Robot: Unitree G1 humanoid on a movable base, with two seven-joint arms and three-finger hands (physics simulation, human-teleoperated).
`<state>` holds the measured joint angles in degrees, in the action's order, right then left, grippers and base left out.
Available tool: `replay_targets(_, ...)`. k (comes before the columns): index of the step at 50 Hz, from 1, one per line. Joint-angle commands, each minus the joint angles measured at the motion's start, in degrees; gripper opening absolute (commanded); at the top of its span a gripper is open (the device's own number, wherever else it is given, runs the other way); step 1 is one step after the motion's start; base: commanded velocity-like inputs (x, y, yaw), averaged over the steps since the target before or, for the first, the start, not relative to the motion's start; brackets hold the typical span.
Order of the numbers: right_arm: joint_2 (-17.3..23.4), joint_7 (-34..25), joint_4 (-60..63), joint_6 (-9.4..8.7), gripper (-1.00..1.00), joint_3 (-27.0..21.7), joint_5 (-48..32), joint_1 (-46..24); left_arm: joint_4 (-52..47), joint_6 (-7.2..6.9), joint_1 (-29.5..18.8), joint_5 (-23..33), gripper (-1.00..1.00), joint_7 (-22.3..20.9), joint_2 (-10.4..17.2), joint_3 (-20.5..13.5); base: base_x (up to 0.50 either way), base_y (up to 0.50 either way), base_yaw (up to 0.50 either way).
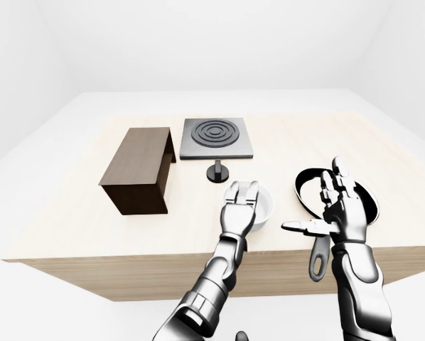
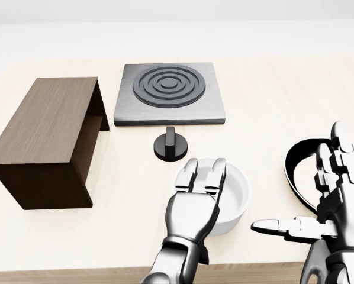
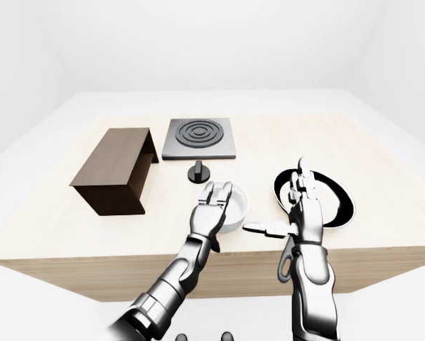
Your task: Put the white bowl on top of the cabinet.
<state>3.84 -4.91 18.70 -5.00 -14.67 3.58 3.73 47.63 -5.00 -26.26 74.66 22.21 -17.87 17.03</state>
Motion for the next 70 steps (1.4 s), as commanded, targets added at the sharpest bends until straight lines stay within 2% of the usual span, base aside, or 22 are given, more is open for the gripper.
replay_targets(1,-0.1,0.0,0.0,0.00,1.00,0.2,-0.2,0.2,5.9,0.00,-2.8,-2.5,1.00,2.0,0.2,-1.3,0.00,0.00,0.00)
replay_targets(16,-0.2,0.0,0.1,0.00,1.00,0.4,-0.4,0.3,8.1,0.00,-3.9,-3.9,1.00,2.9,0.5,-1.4,0.00,0.00,0.00)
replay_targets(17,-0.2,0.0,-0.2,0.00,1.00,0.3,-0.4,0.2,8.3,0.00,-3.9,-3.9,0.15,3.0,0.5,-1.4,0.00,0.00,0.00)
replay_targets(18,-0.2,0.0,-0.3,0.00,1.00,0.3,-0.4,0.1,8.4,0.00,-3.9,-4.0,-0.86,3.0,0.5,-1.4,0.00,0.00,0.00)
replay_targets(19,-0.2,0.0,-0.2,0.00,1.00,0.3,-0.3,0.1,8.6,0.00,-3.9,-3.9,-1.00,3.1,0.5,-1.4,0.00,0.00,0.00)
replay_targets(47,-0.4,-0.3,0.3,0.00,1.00,0.6,-0.5,0.7,9.1,0.00,-4.6,-3.8,-1.00,3.3,0.8,-1.4,0.00,0.00,0.00)
replay_targets(55,-0.5,-0.4,0.5,0.00,1.00,0.7,-0.7,0.9,5.2,0.00,-4.8,-2.0,-1.00,-0.3,2.2,-1.3,0.00,0.00,0.00)
replay_targets(66,-0.6,-0.6,-0.1,0.00,1.00,1.0,-0.9,0.8,-8.1,0.00,-3.9,4.6,-1.00,-11.6,5.1,-1.6,0.00,0.00,0.00)
replay_targets(70,-0.6,-0.6,0.2,0.00,1.00,1.1,-1.0,0.9,-9.8,0.00,-3.6,6.2,-1.00,-13.5,5.3,-1.9,0.00,0.00,0.00)
